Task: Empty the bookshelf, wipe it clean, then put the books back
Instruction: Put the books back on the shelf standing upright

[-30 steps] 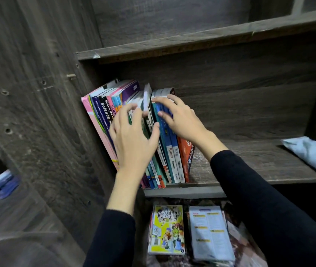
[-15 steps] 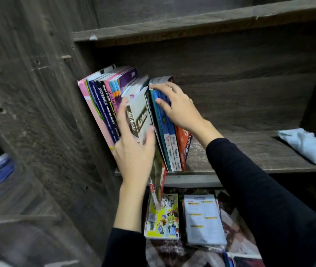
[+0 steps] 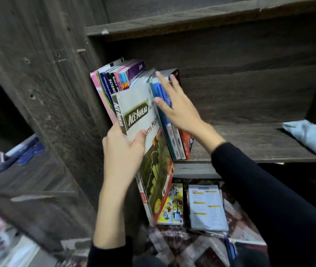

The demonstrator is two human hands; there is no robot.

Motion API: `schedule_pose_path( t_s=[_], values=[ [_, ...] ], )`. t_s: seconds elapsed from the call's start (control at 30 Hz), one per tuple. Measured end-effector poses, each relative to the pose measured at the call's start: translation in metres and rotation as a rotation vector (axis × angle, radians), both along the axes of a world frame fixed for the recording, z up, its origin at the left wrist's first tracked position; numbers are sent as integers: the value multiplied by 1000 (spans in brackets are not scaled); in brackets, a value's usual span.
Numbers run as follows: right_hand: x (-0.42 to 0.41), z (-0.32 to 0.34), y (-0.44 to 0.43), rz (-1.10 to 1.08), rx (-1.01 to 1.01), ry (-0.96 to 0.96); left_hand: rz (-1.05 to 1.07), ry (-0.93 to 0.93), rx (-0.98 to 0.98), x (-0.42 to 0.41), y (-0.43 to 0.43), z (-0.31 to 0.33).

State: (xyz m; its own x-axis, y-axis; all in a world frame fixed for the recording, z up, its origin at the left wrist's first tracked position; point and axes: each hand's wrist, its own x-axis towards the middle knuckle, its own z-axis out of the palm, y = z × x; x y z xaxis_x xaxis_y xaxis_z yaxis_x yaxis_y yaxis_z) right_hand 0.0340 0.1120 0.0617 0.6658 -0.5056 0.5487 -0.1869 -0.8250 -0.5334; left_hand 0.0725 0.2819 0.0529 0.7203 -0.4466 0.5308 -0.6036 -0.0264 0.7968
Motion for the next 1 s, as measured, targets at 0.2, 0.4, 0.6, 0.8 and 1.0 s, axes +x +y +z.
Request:
schedule_pose_path(
  t_s=[0.2,0.4,0.6,0.8,1.0],
  values=[
    [-101,-50,104,216,343,-175,-175,54,-210,-17,13,30],
    [-121,-71,107,-3,96,-148,-342,119,-373,-57,-24,55],
    [-110,-64,65,-269,67,-275,-425,135,-278,-57,-85,72],
    [-68,-78,24,-260,199,-260,-305,-121,-32,-28,-132,61],
    [-30,-120,3,-92,378,-294,-161,-449,219,8,-144,22]
  ],
)
